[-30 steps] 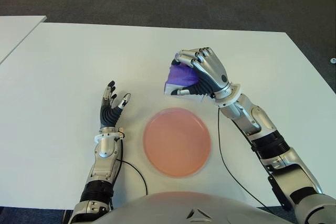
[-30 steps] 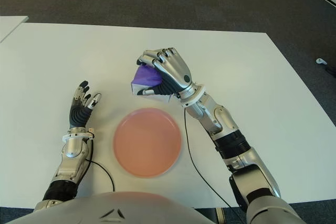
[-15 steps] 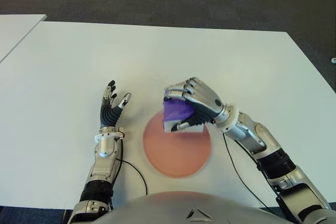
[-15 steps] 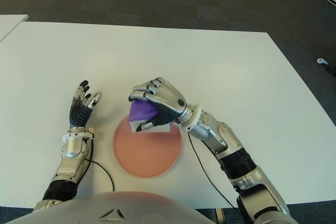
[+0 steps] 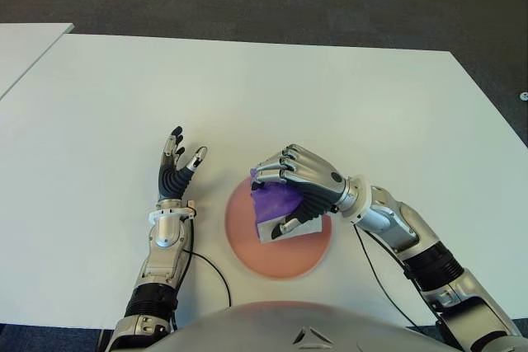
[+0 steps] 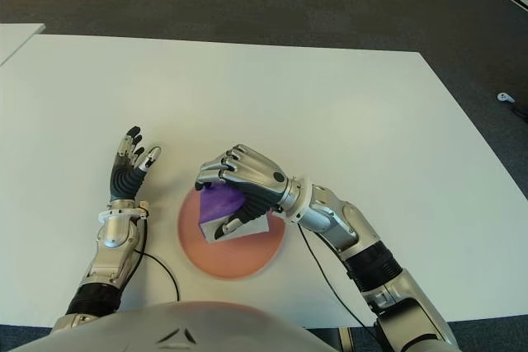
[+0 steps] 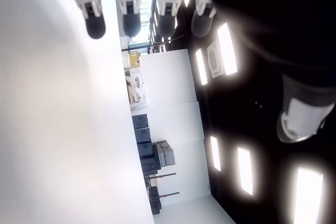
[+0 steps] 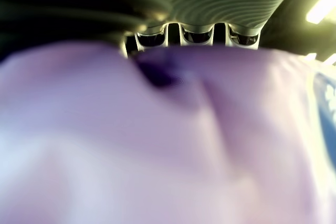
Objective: Put the tissue paper into the plate.
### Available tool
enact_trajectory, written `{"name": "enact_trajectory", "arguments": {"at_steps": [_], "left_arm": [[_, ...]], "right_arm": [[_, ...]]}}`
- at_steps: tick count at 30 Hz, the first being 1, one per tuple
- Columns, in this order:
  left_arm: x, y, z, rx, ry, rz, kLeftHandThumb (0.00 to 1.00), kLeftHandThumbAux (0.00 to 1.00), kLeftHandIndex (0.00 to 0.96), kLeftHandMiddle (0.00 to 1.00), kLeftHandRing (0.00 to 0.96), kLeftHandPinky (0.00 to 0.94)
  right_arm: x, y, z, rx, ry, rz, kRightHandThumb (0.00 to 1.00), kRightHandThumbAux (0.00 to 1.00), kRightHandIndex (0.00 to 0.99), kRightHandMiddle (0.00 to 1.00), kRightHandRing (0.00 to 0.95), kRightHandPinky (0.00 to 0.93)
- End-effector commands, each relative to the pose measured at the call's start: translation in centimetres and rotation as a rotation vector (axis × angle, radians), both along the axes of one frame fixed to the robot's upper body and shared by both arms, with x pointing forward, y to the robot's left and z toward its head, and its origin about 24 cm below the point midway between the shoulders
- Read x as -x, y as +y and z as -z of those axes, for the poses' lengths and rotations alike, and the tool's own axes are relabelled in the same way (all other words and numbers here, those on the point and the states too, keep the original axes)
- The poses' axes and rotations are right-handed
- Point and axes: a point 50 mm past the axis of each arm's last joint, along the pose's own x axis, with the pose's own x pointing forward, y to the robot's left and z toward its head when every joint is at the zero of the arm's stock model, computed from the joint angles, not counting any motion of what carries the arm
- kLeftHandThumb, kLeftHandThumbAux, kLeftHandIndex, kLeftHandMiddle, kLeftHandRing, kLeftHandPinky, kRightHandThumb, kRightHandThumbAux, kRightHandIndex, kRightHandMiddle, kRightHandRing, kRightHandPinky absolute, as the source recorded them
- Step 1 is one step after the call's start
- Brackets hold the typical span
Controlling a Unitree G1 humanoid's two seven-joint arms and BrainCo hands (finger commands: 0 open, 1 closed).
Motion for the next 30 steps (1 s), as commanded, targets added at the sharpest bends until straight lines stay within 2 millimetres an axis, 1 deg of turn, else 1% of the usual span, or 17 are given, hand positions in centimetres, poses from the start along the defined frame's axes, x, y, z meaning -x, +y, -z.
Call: {"name": "enact_trajectory", "arguments": {"at_steps": [1, 10, 17, 30], "left_arm": [[1.2, 0.1, 1.8, 0.009, 0.098, -0.003, 0.000, 0.495, 0.000, 0.000, 0.000, 0.000], [1.2, 0.1, 1.7, 0.009, 0.098, -0.001, 0.000, 0.498, 0.000, 0.000, 0.000, 0.000], [1.2, 0.2, 1.7, 0.012, 0.100, -0.002, 0.000, 0.499, 0.000, 0.000, 0.000, 0.000], [1.2, 0.2, 1.7, 0.008, 0.105, -0.012, 0.000, 0.494, 0.000, 0.000, 0.000, 0.000]], "right_arm": [[0.2, 0.0, 0.4, 0.019, 0.004, -0.005, 0.855, 0.678, 0.398, 0.542, 0.821, 0.826], [0.1, 0.4, 1.2, 0.045, 0.054, 0.000, 0.854, 0.678, 0.397, 0.543, 0.830, 0.832], [0.6, 0.6, 1.9, 0.059, 0.090, -0.010, 0.854, 0.678, 0.397, 0.541, 0.822, 0.818], [0.6, 1.0, 2.5, 0.047, 0.105, 0.022, 0.853, 0.679, 0.396, 0.538, 0.809, 0.811]]}}
